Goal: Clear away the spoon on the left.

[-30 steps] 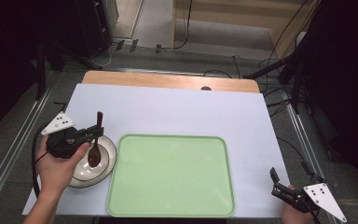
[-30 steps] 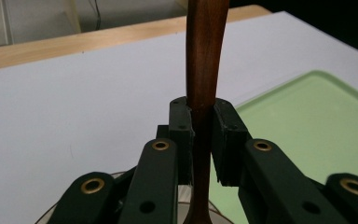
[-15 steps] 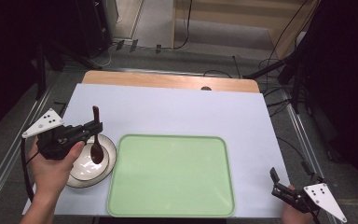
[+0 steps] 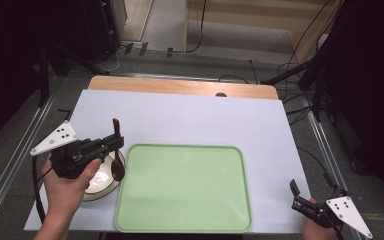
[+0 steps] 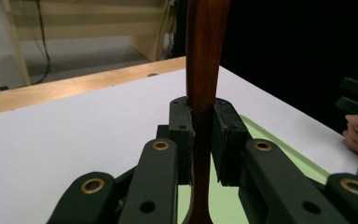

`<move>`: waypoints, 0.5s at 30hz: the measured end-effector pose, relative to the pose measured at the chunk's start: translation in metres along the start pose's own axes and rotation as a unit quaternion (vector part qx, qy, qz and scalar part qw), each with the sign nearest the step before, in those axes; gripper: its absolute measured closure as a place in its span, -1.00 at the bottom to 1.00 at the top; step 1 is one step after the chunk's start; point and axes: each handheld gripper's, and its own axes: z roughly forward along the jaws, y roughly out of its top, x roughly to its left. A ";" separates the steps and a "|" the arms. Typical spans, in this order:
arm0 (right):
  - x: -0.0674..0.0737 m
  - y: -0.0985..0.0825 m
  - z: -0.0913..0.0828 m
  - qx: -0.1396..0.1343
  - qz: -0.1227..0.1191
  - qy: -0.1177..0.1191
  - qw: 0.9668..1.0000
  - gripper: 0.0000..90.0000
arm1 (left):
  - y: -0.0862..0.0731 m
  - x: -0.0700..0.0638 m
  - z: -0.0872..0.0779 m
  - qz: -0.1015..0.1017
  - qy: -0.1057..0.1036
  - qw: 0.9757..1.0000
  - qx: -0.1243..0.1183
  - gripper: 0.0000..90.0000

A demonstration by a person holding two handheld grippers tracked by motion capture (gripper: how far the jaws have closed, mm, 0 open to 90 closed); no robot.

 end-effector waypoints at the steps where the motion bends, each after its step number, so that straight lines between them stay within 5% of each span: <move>1: 0.000 0.000 0.000 0.000 0.000 0.000 1.000 -1.00 | 0.000 0.000 0.000 0.000 0.000 1.000 0.000 0.78; 15: 0.000 0.000 0.000 0.000 0.001 0.000 1.000 -1.00 | -0.027 -0.026 0.036 -0.011 -0.049 0.998 0.037 0.78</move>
